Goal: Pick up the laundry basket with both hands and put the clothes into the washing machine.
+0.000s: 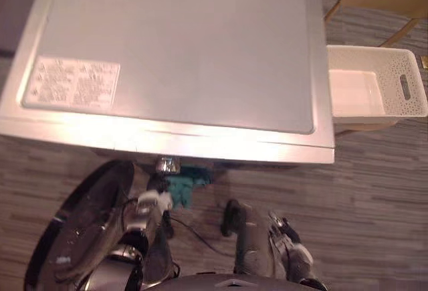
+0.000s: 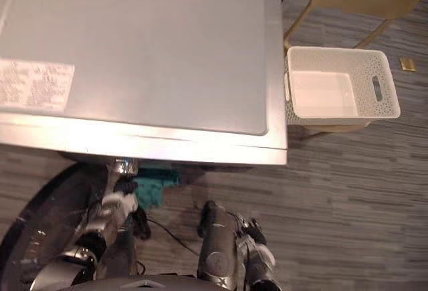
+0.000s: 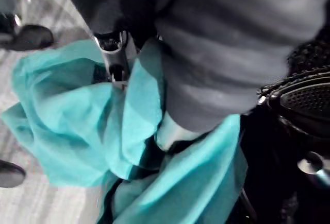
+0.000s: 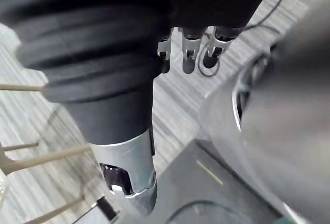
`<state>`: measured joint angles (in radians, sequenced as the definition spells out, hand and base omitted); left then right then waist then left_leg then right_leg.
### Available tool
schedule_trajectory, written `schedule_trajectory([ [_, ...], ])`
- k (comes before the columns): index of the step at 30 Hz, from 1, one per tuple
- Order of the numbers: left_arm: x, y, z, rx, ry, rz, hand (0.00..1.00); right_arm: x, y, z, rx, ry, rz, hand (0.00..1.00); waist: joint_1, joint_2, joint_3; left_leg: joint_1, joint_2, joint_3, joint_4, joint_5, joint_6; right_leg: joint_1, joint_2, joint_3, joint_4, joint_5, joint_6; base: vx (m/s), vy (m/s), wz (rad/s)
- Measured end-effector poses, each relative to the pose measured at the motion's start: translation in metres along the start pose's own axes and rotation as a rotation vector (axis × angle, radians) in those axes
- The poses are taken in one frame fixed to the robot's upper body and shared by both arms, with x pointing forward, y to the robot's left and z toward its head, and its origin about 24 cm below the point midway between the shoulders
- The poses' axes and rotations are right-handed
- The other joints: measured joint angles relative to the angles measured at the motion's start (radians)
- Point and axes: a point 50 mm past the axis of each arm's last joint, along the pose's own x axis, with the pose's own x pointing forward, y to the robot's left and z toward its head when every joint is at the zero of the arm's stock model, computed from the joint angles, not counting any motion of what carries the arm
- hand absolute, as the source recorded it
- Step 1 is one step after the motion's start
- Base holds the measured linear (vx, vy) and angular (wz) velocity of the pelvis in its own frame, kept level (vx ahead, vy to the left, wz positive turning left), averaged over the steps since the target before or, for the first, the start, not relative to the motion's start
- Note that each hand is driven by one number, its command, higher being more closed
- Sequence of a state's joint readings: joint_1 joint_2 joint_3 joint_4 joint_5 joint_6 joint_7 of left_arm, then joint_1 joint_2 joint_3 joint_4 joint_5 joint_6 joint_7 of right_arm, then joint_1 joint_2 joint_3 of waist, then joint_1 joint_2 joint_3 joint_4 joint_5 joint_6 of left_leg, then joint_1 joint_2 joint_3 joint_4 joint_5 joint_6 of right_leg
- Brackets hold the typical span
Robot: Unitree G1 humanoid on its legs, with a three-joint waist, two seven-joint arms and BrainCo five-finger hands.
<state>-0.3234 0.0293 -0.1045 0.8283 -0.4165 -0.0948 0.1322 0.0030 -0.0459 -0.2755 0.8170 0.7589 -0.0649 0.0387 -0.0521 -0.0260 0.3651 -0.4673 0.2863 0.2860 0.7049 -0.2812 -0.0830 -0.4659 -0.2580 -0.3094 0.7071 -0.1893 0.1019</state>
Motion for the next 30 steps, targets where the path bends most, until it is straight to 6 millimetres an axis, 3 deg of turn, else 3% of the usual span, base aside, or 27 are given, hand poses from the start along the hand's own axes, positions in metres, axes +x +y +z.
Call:
schedule_trajectory([
  [3, 0.006, -0.019, 0.035, -0.029, -0.121, -0.041, 1.00, 0.001, 0.016, 0.011, 0.003, -0.052, 0.063, 0.00, 0.007, 0.001, 0.015, -0.104, 0.036, -0.001, 0.114, -0.069, 0.013, -0.111, -0.002, 0.024, 0.098, -0.057, -0.009, -0.20, 0.014, -0.28],
  [4, 0.010, -0.028, 0.050, -0.034, -0.162, -0.054, 1.00, 0.001, 0.022, 0.016, 0.003, -0.078, 0.077, 0.00, 0.006, -0.007, 0.022, -0.159, 0.043, -0.005, 0.171, -0.087, 0.023, -0.159, -0.013, 0.027, 0.140, -0.104, -0.013, -0.20, -0.017, -0.16],
  [7, 0.014, -0.044, 0.074, -0.096, -0.221, -0.073, 1.00, 0.001, 0.035, 0.029, 0.016, -0.128, 0.116, 0.00, 0.002, -0.003, 0.046, -0.283, 0.079, -0.033, 0.298, -0.128, 0.028, -0.274, -0.017, 0.041, 0.254, -0.161, -0.030, -0.23, -0.050, -0.12],
  [11, 0.018, -0.051, 0.102, -0.203, -0.272, -0.062, 1.00, 0.001, 0.041, 0.039, 0.037, -0.168, 0.129, 0.00, -0.005, -0.008, 0.050, -0.437, 0.121, -0.060, 0.410, -0.146, 0.027, -0.429, -0.008, 0.057, 0.364, -0.179, -0.055, -0.18, -0.082, -0.17],
  [16, 0.021, -0.043, 0.180, -0.429, -0.426, -0.045, 1.00, 0.000, 0.049, 0.047, 0.078, -0.201, 0.155, 0.00, -0.012, -0.014, 0.054, -0.596, 0.165, -0.070, 0.483, -0.137, 0.033, -0.597, 0.018, 0.076, 0.418, -0.160, -0.081, -0.10, -0.055, -0.24],
  [18, 0.014, -0.035, 0.232, -0.549, -0.530, -0.057, 1.00, 0.000, 0.052, 0.046, 0.102, -0.201, 0.158, 0.00, -0.022, -0.023, 0.058, -0.656, 0.184, -0.074, 0.509, -0.137, 0.034, -0.657, 0.033, 0.080, 0.430, -0.148, -0.091, -0.08, -0.038, -0.27],
  [20, 0.006, -0.030, 0.266, -0.605, -0.599, -0.081, 1.00, 0.000, 0.051, 0.045, 0.144, -0.203, 0.149, 0.00, -0.027, -0.027, 0.059, -0.691, 0.195, -0.080, 0.522, -0.137, 0.035, -0.689, 0.040, 0.079, 0.433, -0.140, -0.094, -0.07, -0.029, -0.21],
  [21, -0.003, -0.027, 0.292, -0.637, -0.661, -0.103, 1.00, 0.000, 0.048, 0.044, 0.165, -0.202, 0.136, 0.00, -0.032, -0.028, 0.059, -0.715, 0.200, -0.085, 0.534, -0.137, 0.036, -0.709, 0.045, 0.079, 0.436, -0.134, -0.095, -0.05, -0.022, -0.17],
  [23, -0.015, -0.026, 0.321, -0.651, -0.733, -0.131, 1.00, 0.000, 0.046, 0.042, 0.199, -0.202, 0.122, 0.00, -0.034, -0.029, 0.059, -0.734, 0.209, -0.087, 0.542, -0.139, 0.039, -0.725, 0.053, 0.079, 0.434, -0.127, -0.095, -0.05, -0.011, -0.16],
  [25, -0.040, -0.034, 0.364, -0.710, -0.828, -0.215, 1.00, 0.000, 0.044, 0.037, 0.228, -0.190, 0.106, 0.00, -0.035, -0.037, 0.056, -0.742, 0.211, -0.086, 0.548, -0.140, 0.041, -0.733, 0.054, 0.082, 0.435, -0.124, -0.094, -0.05, -0.017, -0.08],
  [28, -0.057, -0.039, 0.385, -0.760, -0.914, -0.263, 1.00, 0.000, 0.038, 0.029, 0.268, -0.163, 0.072, 0.00, -0.037, -0.066, 0.057, -0.754, 0.211, -0.085, 0.550, -0.139, 0.042, -0.749, 0.053, 0.082, 0.439, -0.121, -0.097, -0.07, -0.047, -0.01],
  [30, -0.060, -0.044, 0.388, -0.745, -0.914, -0.274, 1.00, 0.000, 0.032, 0.025, 0.283, -0.145, 0.049, 0.00, -0.037, -0.072, 0.055, -0.761, 0.211, -0.086, 0.554, -0.138, 0.044, -0.754, 0.051, 0.083, 0.442, -0.119, -0.098, -0.09, -0.081, 0.02],
])
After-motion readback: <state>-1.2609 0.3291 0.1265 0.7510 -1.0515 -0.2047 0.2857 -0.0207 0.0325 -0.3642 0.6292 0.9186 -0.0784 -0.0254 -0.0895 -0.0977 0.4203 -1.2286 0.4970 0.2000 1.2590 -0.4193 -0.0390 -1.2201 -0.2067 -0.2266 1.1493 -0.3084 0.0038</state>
